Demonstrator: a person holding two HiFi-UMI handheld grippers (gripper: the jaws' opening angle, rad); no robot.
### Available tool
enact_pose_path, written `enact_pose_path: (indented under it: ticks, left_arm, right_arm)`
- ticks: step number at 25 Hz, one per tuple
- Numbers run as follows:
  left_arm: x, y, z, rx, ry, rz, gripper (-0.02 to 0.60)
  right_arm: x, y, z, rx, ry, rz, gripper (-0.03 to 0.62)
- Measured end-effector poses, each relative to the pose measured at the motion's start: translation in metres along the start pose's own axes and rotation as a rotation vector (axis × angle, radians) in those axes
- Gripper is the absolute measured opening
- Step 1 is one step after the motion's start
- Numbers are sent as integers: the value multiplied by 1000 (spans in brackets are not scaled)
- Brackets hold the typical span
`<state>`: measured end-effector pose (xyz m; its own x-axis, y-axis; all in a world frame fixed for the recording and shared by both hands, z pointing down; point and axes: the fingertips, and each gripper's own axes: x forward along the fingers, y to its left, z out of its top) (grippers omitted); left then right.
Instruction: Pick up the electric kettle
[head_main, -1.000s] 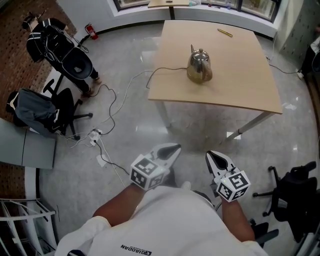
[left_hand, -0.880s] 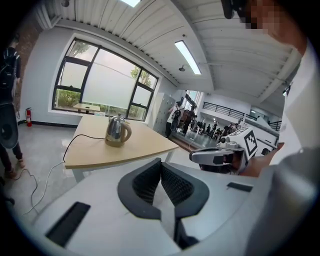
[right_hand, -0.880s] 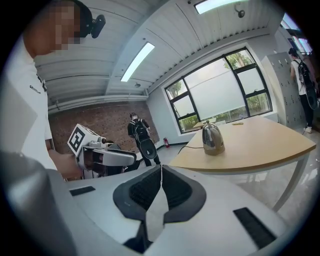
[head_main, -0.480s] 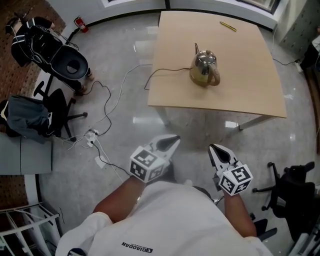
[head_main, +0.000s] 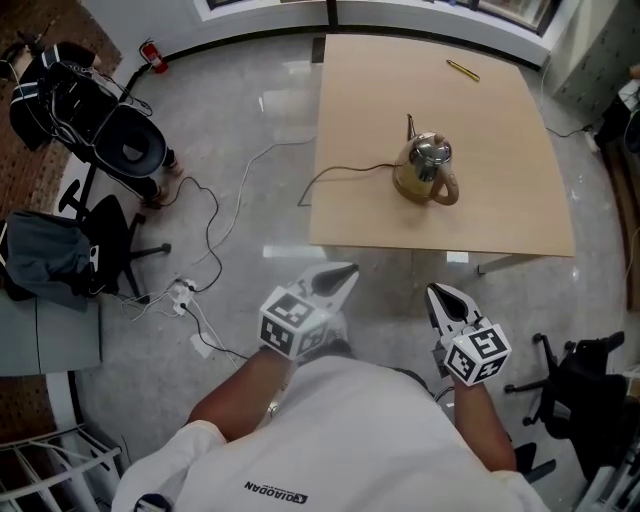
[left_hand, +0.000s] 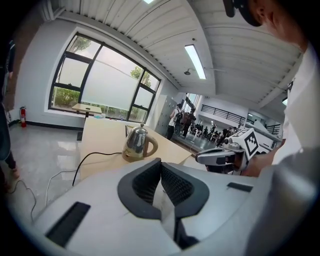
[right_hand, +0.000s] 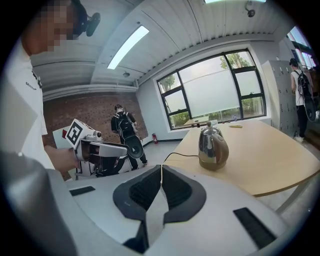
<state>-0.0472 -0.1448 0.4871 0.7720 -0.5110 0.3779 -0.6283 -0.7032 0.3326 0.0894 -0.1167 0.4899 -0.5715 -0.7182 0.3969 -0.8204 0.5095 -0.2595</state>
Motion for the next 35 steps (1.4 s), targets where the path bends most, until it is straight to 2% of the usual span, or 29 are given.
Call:
enact_pose_path:
  ticks: [6,11,20,25,27,28,31,35]
  left_arm:
    - [1,36,18,12,-20,-43,-5]
    - [3,52,20,12,-2,-67,-5]
    - [35,57,15,-1,35,-88,-5]
    - [41,72,22,-9,31,-41,-5]
    - [45,80,27,-16,27,-17,-5]
    - [48,85,30,-18,25,-5,-5]
    - [59,96,39,-32,17,27,-5]
    - [76,105,53,-51,9,51,-5]
  right_arm:
    - [25,-8,9,-26,29,-66,20]
    - [42,-21,16,-41,22,-121,20]
    - [59,-87,24,-42,13,-233,21]
    - [76,-133,43,-116,21,-274,37]
    - [86,-161,49,-123,31,-298,110]
    - [93,-175,51,-122,38,-303,121]
    - [119,-209,47,-139,88,-294,152]
    - [148,-228,41,-182,143,-248,164]
